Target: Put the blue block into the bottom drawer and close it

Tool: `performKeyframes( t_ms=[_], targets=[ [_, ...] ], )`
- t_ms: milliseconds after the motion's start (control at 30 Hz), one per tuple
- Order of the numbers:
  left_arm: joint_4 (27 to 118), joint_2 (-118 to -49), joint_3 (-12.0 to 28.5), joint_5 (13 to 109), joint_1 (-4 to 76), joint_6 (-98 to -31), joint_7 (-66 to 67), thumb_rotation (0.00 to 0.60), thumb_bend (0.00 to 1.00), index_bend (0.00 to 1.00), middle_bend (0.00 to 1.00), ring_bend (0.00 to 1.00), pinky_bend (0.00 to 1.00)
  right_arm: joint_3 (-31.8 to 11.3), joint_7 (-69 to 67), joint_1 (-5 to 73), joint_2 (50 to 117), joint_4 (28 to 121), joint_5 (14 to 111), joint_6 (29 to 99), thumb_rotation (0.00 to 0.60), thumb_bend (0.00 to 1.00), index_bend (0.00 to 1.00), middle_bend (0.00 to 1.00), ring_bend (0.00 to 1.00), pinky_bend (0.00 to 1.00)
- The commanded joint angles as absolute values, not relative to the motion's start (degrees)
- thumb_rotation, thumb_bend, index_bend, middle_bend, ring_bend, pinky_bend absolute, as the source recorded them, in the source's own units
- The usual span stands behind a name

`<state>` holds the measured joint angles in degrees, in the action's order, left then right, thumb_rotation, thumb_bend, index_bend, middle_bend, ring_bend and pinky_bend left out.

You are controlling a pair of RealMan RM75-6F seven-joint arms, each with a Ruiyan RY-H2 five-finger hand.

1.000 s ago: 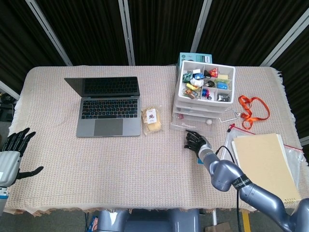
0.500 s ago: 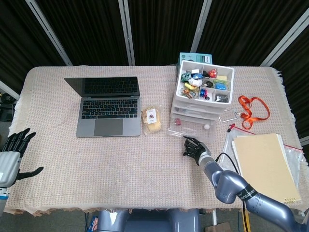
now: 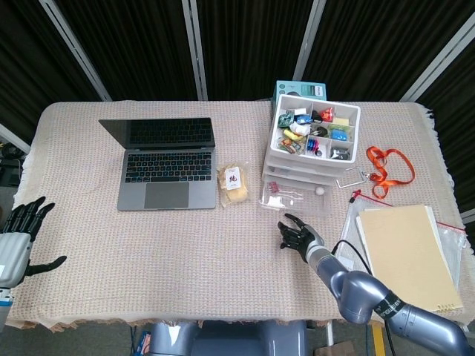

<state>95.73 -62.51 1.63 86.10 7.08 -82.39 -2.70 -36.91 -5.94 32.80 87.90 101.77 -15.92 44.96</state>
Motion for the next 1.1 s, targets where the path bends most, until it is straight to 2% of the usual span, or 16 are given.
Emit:
performKeyframes(
  t_ms=[33, 333, 567, 733, 867, 967, 1100],
  targets=[
    [95.5, -62.5, 1.7, 86.3, 7.0, -82.6, -2.5, 0.6, 0.1, 0.09, 0.0, 0.0, 0.0, -34.7, -6.0, 31.6, 85.9, 106.3, -13.7, 46.6, 0.6, 0.35, 0.12, 0.79, 0.79, 0.68],
    [94.7, -63.0, 1.6, 87.3, 6.8, -83.8, -2.0, 0.6, 0.1, 0.09, 0.0, 0.0, 0.0, -30.7, -2.2, 28.8, 78.2, 117.2, -6.0, 49.4, 0.6, 0.27, 0.12, 0.79, 0.79, 0.68],
    [94.6, -63.3, 1.6, 87.7, 6.7, -84.3, -1.5, 0.6, 0.1, 0.09, 0.0, 0.0, 0.0, -26.0, 4.3, 26.0, 69.3, 125.4, 6.2, 51.9, 0.6, 0.23, 0.15, 0.79, 0.79, 0.68],
    [94.6, -63.5, 1.5, 87.7, 6.6, -84.4, -1.2, 0.6, 0.1, 0.09, 0.0, 0.0, 0.0, -20.9, 10.5, 24.9, 66.7, 125.3, 16.4, 54.2, 0.6, 0.18, 0.19, 0.79, 0.79, 0.68],
    [94.6, -63.6, 1.6, 87.5, 6.6, -84.4, -0.9, 0.6, 0.11, 0.09, 0.0, 0.0, 0.0, -15.5, 15.9, 24.2, 68.0, 122.8, 26.6, 57.8, 0.6, 0.16, 0.2, 0.79, 0.8, 0.68],
    [94.6, -63.7, 1.6, 87.5, 6.6, -84.3, -0.7, 0.6, 0.11, 0.09, 0.0, 0.0, 0.0, -10.7, 21.9, 24.3, 72.0, 118.5, 36.3, 63.1, 0.6, 0.14, 0.23, 0.79, 0.8, 0.68],
    [94.6, -63.7, 1.6, 87.3, 6.6, -84.2, -0.7, 0.6, 0.11, 0.09, 0.0, 0.0, 0.0, -6.9, 26.6, 24.2, 77.8, 112.8, 44.0, 68.2, 0.6, 0.11, 0.22, 0.79, 0.81, 0.68]
  ],
)
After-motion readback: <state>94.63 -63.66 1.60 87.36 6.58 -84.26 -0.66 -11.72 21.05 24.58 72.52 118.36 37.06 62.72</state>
